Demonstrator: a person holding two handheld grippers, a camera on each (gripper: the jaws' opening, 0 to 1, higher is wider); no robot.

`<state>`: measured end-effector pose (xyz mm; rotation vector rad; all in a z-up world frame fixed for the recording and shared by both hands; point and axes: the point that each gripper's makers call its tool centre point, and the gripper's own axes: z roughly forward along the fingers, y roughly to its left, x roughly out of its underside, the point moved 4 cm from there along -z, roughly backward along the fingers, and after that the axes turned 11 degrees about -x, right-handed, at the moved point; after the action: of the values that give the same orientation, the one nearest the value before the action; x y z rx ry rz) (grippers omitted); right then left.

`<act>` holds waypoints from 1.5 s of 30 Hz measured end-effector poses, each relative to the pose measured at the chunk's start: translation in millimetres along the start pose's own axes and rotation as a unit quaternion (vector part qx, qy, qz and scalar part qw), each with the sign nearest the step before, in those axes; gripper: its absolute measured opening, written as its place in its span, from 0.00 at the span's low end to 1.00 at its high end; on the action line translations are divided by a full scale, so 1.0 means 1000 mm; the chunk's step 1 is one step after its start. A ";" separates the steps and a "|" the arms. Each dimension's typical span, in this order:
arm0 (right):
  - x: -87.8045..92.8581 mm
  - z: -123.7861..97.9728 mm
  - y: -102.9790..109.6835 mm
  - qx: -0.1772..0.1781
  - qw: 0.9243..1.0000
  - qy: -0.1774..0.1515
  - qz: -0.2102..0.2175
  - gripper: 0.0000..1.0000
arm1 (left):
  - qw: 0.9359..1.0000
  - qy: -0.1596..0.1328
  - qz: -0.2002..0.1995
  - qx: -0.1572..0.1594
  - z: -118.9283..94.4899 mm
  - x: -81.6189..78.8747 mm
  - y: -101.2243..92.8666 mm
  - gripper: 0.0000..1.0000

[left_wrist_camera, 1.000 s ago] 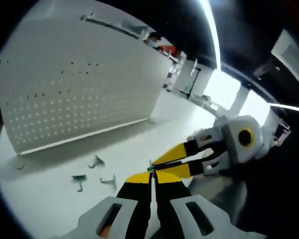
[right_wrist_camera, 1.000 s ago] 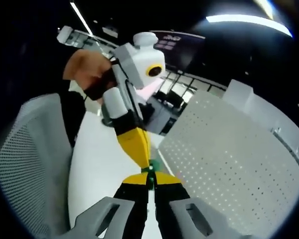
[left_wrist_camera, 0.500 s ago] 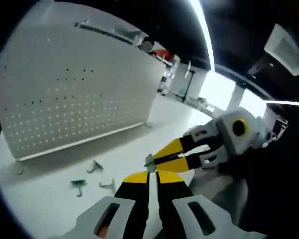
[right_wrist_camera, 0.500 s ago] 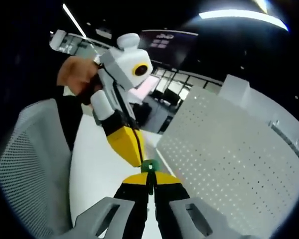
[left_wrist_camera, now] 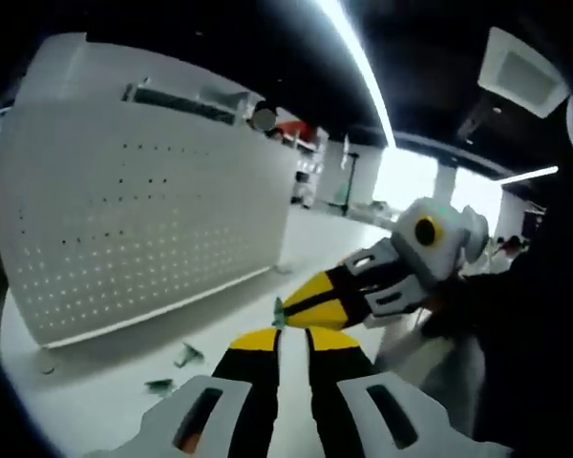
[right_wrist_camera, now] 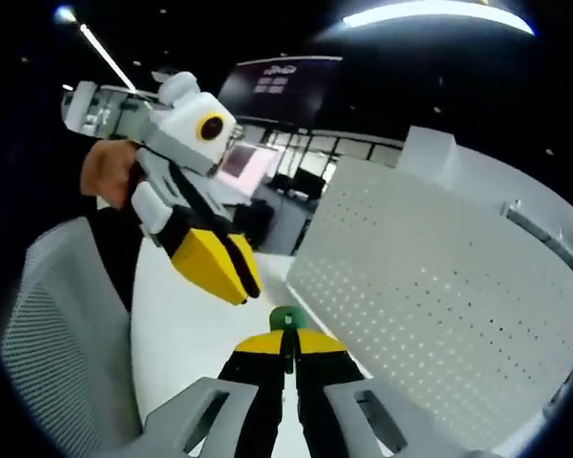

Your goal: Insert the hook assembly into the mounting plate slot until the hook locks in place.

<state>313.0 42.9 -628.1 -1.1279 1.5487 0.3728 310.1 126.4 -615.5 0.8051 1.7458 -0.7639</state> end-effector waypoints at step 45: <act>0.005 -0.051 -0.112 0.176 0.980 -0.020 0.096 0.01 | 0.962 -0.070 0.125 -0.231 -0.014 0.015 0.062 0.39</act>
<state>373.4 -52.3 -579.3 -0.6962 1.6155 0.2350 348.9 175.3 -633.1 0.6154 1.5714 -0.2197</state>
